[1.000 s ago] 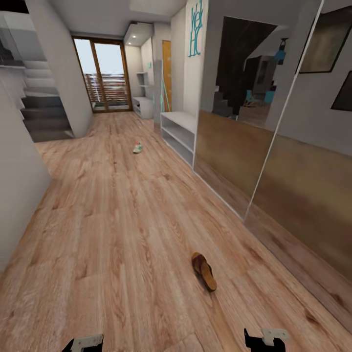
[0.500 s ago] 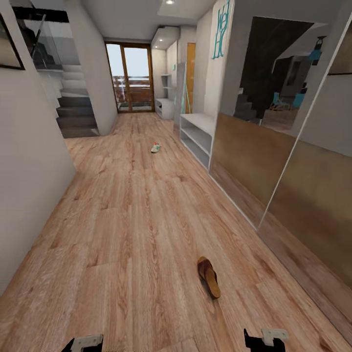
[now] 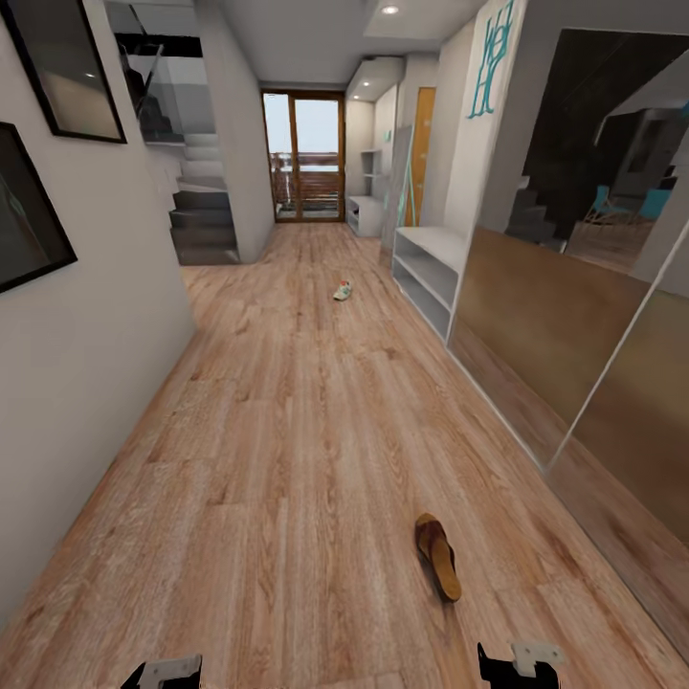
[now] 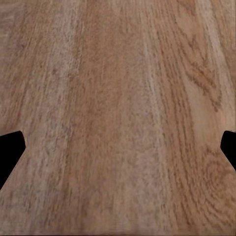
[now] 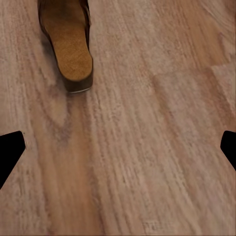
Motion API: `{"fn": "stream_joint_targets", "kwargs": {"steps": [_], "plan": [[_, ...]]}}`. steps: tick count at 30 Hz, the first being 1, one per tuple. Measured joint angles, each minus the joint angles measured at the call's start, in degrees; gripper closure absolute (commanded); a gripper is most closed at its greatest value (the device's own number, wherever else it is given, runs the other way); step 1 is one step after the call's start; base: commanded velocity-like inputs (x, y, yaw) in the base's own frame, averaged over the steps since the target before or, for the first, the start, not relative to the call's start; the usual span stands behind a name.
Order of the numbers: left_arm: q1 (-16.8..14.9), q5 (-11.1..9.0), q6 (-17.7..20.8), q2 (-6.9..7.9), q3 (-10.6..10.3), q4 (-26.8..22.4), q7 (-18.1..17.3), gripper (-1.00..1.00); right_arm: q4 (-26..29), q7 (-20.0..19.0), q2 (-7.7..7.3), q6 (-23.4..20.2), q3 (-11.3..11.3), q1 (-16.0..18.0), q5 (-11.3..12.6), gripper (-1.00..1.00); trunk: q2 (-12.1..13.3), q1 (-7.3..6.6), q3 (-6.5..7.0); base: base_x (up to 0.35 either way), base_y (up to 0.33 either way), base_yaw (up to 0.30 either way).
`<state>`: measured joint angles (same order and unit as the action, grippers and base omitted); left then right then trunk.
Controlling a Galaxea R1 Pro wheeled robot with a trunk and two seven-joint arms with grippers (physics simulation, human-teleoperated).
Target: Pick up the two gym shoes and the two sandals from the corridor floor and place them onto the hallstand (shoe rack) in the corridor, making sure they are on the rack and not on the floor. Arrange them so the two gym shoes are next to each other and the two sandals are next to each other.
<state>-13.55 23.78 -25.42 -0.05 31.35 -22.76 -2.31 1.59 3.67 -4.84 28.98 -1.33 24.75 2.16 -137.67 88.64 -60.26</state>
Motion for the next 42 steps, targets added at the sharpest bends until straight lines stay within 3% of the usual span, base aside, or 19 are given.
{"fn": "stream_joint_targets", "kwargs": {"steps": [9, 30, 42], "plan": [[0.0, 0.0, 0.0, -0.07, 0.0, 0.1, 0.0, -1.00, 0.0, 0.0, 0.01, 0.0, 0.0, 0.0, 0.0, -1.00, 0.0, 0.00, 0.30, 0.000, -0.095, 0.279], [0.0, 0.1, 0.0, -0.09, 0.0, 0.1, 0.0, -1.00, 0.0, 0.0, 0.01, 0.0, 0.0, 0.0, 0.0, -1.00, 0.0, 0.00, 1.01, -0.001, -0.258, 0.279], [0.0, 0.0, 0.0, -0.01, 0.0, 0.0, 0.0, -1.00, 0.1, 0.0, -0.05, 0.0, -0.1, 0.0, 0.1, -1.00, 0.0, 0.01, 1.32, -0.119, -0.213, 0.198]]}}
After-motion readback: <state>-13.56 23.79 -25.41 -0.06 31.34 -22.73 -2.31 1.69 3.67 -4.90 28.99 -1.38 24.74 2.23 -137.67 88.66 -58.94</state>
